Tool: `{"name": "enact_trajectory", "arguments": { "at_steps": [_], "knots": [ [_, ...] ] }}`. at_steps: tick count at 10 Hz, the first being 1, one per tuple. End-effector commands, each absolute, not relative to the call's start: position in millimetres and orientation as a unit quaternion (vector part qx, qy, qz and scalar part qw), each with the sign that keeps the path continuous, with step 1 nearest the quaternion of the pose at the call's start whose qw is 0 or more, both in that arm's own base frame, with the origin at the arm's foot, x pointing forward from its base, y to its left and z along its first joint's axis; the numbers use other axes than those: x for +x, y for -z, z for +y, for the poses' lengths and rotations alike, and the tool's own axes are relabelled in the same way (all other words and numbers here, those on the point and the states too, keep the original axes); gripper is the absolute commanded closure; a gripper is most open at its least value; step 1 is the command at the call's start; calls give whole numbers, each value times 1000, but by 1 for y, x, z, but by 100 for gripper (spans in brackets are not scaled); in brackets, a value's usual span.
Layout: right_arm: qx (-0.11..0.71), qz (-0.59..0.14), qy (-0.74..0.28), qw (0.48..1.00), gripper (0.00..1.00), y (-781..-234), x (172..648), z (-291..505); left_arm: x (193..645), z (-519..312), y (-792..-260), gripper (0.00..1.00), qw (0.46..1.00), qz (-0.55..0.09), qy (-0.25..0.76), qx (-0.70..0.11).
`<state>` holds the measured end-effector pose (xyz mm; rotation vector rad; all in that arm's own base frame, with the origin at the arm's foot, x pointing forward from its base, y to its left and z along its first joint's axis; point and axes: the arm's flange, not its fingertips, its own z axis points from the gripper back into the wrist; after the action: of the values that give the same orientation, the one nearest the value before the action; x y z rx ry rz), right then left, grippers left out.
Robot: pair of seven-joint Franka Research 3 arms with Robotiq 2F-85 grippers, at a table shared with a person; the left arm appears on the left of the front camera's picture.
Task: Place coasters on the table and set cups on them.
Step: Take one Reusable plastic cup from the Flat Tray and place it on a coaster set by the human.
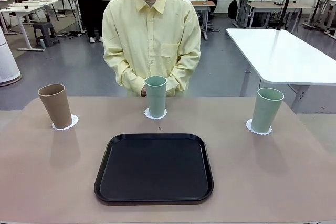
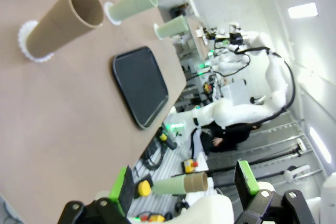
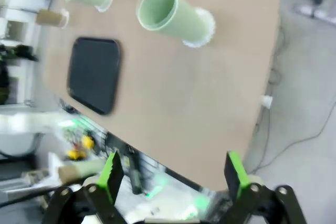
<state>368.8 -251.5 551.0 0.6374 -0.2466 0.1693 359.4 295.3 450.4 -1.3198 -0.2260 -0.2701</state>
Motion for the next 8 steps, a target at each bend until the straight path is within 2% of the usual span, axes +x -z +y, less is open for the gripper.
{"name": "enact_trajectory", "arguments": {
  "at_steps": [1,5,8],
  "knots": [
    [421,-149,-62,893,0,-543,388,-280,359,296,-452,0,778,-104,122,-608],
    [551,-172,-91,812,0,-506,405,-302,359,296,-452,0,778,-104,122,-608],
    [576,-159,-96,796,0,-503,393,-330,359,296,-452,0,778,-104,122,-608]
  ]
}}
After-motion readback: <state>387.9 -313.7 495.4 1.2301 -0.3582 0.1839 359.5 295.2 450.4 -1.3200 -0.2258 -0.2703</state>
